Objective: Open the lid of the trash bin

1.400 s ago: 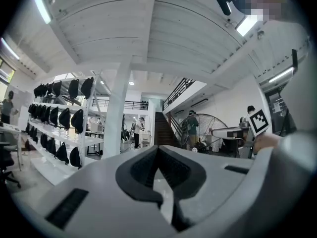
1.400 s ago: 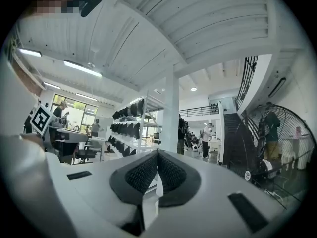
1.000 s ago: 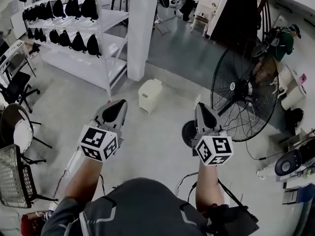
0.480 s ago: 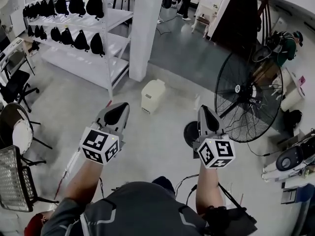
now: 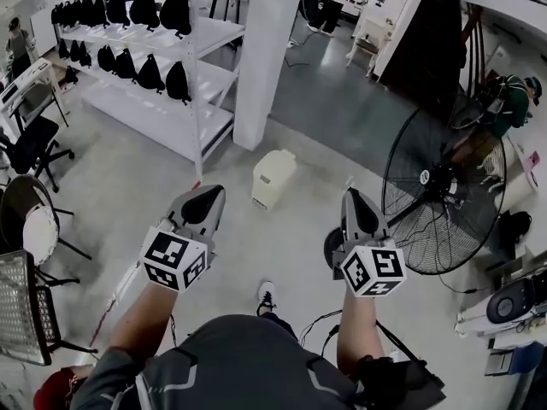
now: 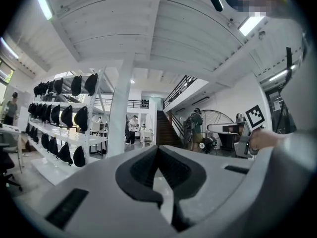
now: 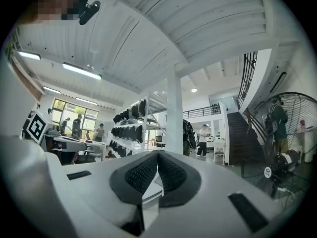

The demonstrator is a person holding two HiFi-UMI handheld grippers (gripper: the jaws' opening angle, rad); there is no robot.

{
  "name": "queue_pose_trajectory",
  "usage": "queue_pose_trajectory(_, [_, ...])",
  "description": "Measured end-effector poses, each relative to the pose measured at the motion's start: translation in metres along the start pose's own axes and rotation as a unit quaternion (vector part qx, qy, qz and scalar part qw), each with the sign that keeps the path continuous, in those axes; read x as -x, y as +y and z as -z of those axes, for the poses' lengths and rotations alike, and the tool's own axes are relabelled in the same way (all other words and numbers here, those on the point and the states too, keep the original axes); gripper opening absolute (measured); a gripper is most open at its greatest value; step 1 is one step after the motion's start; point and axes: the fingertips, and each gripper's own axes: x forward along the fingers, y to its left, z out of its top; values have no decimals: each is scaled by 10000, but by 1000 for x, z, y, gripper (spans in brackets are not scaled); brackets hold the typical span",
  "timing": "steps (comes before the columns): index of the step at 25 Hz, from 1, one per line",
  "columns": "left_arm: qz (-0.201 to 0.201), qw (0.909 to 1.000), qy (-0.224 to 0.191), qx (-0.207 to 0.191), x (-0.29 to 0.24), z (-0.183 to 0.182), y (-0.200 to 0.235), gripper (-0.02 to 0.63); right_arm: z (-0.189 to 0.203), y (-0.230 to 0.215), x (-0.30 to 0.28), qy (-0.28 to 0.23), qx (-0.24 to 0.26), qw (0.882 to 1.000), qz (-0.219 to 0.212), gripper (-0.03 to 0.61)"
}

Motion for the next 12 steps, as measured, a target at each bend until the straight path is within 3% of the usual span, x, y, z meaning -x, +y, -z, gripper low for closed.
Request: queue_pose_trajectory(12, [-192, 9998, -1, -71, -135, -15, 13, 8, 2, -91, -97, -140, 7, 9991, -398, 26])
